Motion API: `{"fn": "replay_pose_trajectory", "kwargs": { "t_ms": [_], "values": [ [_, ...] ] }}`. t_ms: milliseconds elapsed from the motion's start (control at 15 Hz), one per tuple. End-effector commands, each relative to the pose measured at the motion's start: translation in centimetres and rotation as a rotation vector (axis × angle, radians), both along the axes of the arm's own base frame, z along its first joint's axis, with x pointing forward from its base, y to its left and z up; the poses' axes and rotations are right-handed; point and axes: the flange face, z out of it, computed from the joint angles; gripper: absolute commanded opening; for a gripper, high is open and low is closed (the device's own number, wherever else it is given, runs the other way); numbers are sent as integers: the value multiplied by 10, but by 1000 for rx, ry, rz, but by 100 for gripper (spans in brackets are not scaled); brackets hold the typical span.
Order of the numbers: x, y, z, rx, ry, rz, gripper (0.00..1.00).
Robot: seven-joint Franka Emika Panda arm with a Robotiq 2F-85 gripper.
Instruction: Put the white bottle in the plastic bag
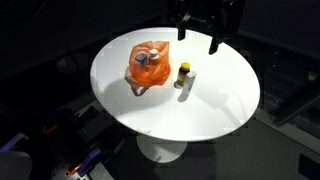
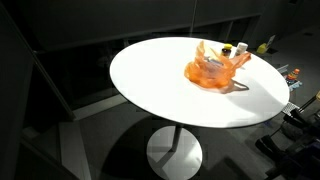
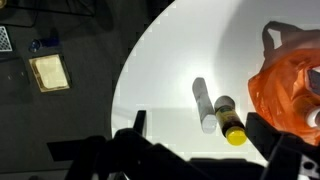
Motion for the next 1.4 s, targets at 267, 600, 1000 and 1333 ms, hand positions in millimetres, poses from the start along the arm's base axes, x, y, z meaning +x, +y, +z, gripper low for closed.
{"fn": "replay_pose_trajectory", "kwargs": {
  "t_ms": [267,600,1000,1333],
  "values": [
    [33,-5,-32,-6,-83,-10,100],
    [62,-4,-75,24,-77,-18,100],
    [100,-7,-118,68,-43,-86,100],
    [121,-5,-147,68,-12,-124,100]
  ]
}}
